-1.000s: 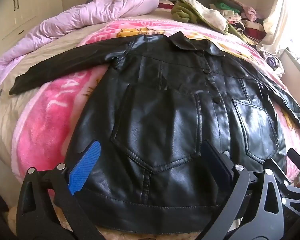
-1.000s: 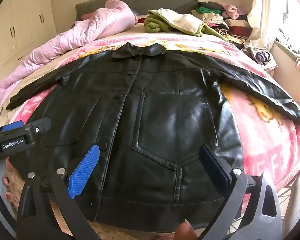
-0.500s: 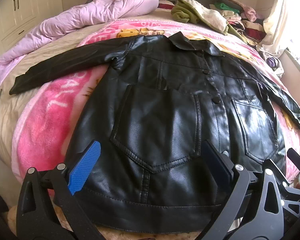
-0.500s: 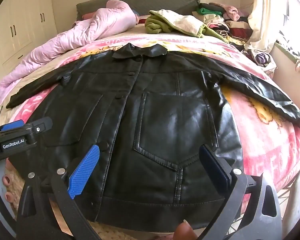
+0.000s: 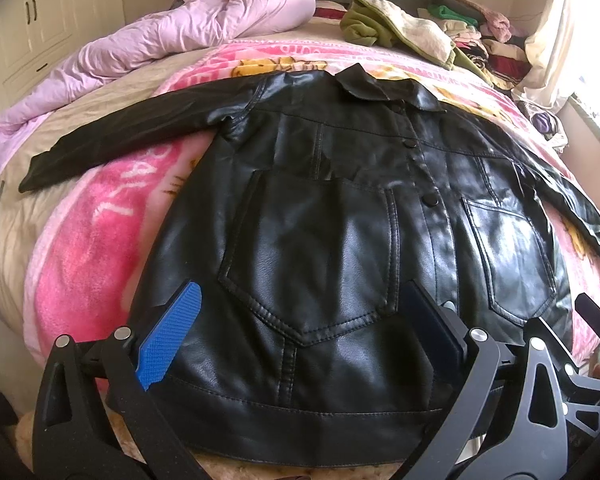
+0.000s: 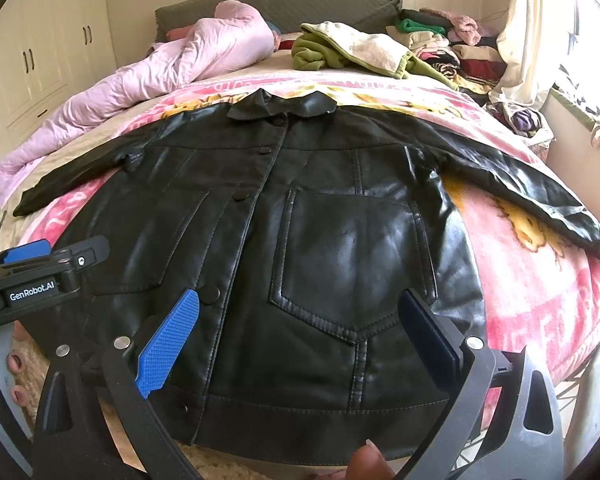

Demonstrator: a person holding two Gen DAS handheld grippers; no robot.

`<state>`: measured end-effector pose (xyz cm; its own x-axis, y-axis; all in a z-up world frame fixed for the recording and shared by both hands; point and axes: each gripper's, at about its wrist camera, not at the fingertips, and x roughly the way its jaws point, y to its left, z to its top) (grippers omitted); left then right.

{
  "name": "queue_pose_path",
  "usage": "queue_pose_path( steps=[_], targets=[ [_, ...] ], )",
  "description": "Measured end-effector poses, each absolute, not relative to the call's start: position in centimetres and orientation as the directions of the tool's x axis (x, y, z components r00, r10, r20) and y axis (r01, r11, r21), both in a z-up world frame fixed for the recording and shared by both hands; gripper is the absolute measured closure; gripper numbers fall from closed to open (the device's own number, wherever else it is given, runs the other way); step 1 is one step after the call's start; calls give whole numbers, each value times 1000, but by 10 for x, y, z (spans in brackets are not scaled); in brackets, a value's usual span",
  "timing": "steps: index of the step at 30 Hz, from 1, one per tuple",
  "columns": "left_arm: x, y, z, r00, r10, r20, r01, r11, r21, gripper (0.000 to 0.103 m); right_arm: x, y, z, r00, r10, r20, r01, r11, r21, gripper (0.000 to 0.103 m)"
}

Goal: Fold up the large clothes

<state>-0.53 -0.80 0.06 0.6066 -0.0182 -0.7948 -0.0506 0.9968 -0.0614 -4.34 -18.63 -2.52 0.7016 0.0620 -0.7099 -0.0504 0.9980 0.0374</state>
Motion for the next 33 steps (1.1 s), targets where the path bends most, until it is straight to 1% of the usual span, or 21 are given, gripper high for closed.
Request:
queue_pose_path(
  steps=[33],
  targets=[
    [3,-16,7,606,-13,-796,-39,998,-45,9,-41,-190,-23,697,82,-712,-51,997,65,4]
  ],
)
